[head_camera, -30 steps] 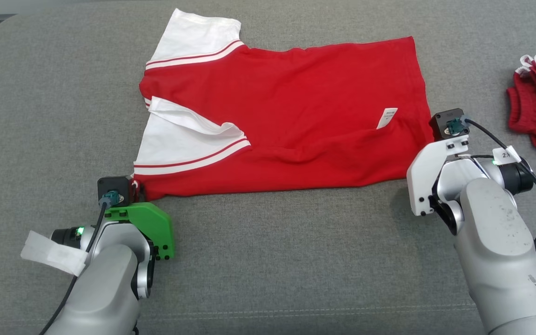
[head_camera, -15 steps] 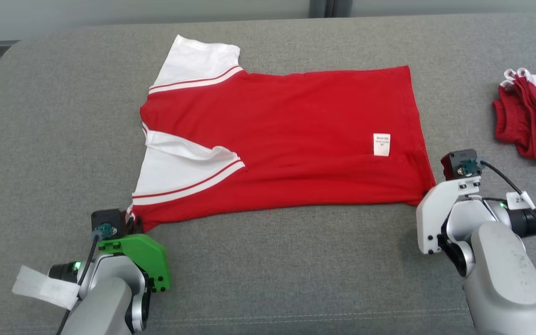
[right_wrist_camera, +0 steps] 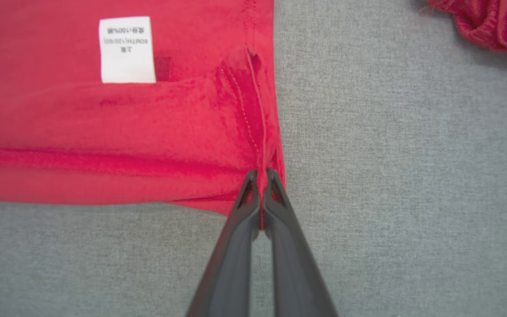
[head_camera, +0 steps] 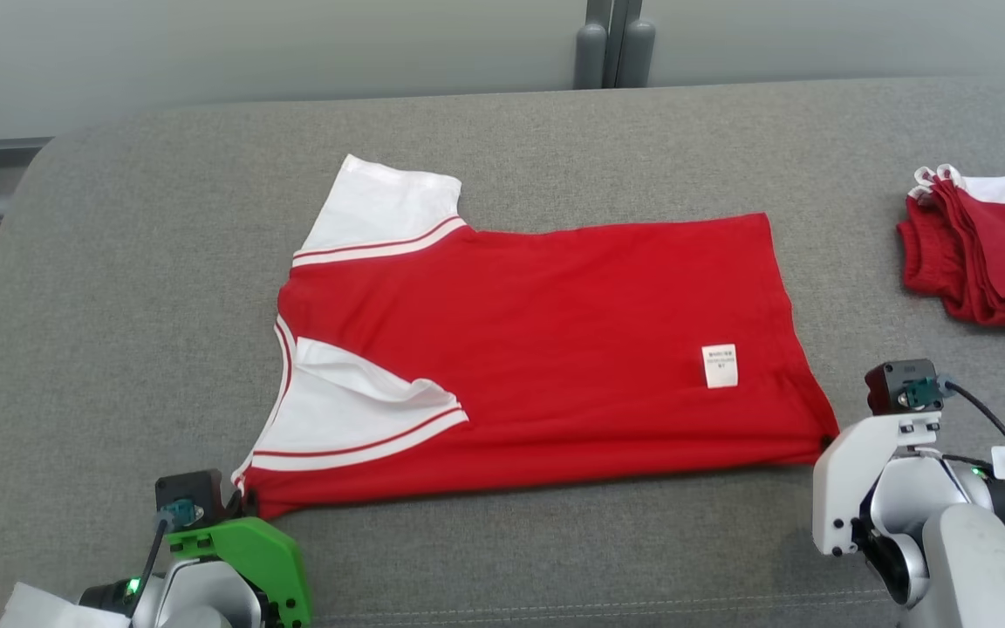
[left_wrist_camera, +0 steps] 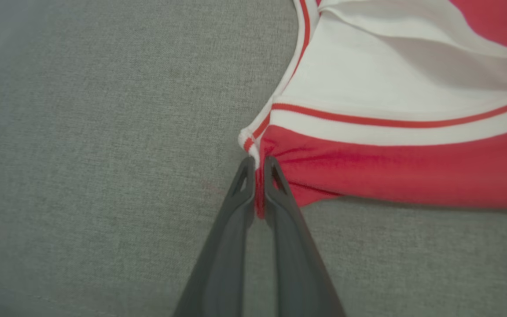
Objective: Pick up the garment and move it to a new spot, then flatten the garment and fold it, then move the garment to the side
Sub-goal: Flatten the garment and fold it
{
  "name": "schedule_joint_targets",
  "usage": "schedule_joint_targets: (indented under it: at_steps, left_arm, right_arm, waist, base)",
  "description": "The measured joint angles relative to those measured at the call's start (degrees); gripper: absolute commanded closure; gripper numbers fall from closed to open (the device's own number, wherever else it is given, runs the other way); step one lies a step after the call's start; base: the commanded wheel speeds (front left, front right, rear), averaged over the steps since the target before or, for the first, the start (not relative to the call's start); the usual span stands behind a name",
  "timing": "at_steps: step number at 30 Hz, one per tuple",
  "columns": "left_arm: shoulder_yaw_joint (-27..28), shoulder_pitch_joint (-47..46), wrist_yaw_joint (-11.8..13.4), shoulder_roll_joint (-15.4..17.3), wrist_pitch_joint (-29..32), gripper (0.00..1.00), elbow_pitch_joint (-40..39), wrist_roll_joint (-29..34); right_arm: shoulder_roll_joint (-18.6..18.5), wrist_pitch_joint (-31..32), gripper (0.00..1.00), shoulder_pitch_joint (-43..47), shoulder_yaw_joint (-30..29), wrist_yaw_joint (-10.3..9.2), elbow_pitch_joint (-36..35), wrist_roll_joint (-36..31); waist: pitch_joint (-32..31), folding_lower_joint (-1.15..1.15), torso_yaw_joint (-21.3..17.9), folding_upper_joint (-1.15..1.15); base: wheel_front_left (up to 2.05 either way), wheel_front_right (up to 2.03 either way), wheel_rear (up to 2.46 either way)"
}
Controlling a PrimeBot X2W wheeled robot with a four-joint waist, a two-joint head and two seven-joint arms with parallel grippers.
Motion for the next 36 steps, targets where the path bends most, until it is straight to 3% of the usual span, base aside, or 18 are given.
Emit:
schedule_joint_targets:
  at_steps: [13,14,15,21,27,31,36]
  left_arm:
    - [-1.5,8.9,3.9,3.0,4.0,1.0,-10.4,-0.5]
    - [-1.5,8.9,3.9,3.0,4.0,0.57,-10.4,-0.5]
    - [-1.7,9.2,4.0,3.2,3.7,0.0,-10.9,-0.3]
    - [-1.8,9.8,3.3,3.9,-2.0,0.0,-11.7,1.3]
    - [2.1,10.0,1.4,2.7,-14.1,0.0,-11.9,1.4]
    - [6.4,10.4,-0.9,-0.1,-16.7,0.0,-13.4,-0.2]
    - [11.6,11.5,-3.2,-2.0,-17.1,0.0,-16.5,5.5]
  right_arm:
    - [0.7,3.3,1.0,8.9,-1.6,0.0,-5.8,1.9]
    - [0.7,3.3,0.74,8.9,-1.6,0.0,-5.8,1.9]
    - [0.7,3.3,0.0,9.1,-1.4,-0.01,-5.8,2.2]
    - [0.6,0.0,0.0,10.1,-1.2,-0.03,-5.1,4.1]
    - [0.6,-11.4,0.0,10.8,-2.3,-0.03,-5.2,5.4]
    - [0.7,-20.7,0.0,11.7,0.4,-0.05,-5.0,8.6]
    - [0.6,-30.6,0.0,12.6,3.0,-0.07,-4.0,10.0]
  waist:
    - [-1.6,0.0,0.5,0.0]
    - [-1.6,0.0,0.5,0.0]
    - [-1.6,0.0,0.5,0.0]
    - [-2.4,0.0,0.8,0.0]
    - [-4.5,0.0,1.2,0.0]
    - [-6.1,0.0,1.4,0.0]
    - [-7.7,0.0,1.7,0.0]
  base:
    - [0.0,0.0,0.0]
    - [0.0,0.0,0.0]
    - [0.0,0.0,0.0]
    - [0.0,0.0,0.0]
    - [0.0,0.0,0.0]
    - [0.0,0.0,0.0]
    - [0.0,0.0,0.0]
